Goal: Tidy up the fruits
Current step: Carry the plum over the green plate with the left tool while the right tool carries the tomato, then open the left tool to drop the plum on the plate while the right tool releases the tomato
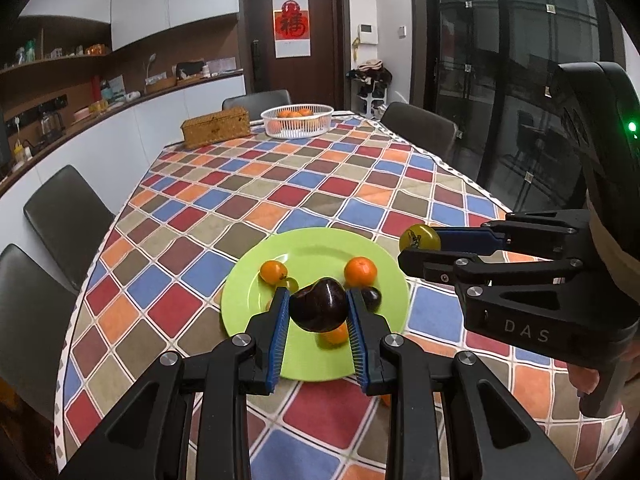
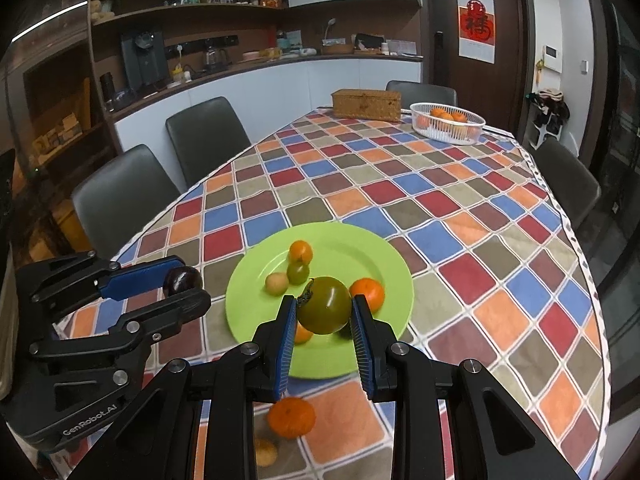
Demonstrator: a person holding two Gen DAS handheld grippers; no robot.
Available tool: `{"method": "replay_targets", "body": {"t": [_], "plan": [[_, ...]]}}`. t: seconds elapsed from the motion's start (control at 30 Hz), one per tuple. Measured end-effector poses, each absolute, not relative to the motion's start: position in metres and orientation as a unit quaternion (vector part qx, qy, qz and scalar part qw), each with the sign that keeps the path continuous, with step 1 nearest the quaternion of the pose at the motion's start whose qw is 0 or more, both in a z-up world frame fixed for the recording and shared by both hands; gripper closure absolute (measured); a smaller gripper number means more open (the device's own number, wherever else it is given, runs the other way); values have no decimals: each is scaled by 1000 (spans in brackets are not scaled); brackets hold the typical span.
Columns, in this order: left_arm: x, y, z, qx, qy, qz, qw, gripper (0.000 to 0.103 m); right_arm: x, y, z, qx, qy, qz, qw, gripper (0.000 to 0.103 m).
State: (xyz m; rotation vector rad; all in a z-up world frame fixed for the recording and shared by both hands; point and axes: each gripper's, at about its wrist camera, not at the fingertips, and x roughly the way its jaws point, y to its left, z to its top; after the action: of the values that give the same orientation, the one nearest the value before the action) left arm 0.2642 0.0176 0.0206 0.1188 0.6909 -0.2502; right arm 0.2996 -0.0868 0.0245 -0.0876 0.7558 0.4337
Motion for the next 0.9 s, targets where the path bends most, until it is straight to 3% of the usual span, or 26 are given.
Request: {"method": "replay_targets", "body": {"t": [0.9], "plan": [[355, 47, -43, -12, 443, -122, 888, 75, 386, -58, -37, -52, 447, 205, 869, 74]]}}
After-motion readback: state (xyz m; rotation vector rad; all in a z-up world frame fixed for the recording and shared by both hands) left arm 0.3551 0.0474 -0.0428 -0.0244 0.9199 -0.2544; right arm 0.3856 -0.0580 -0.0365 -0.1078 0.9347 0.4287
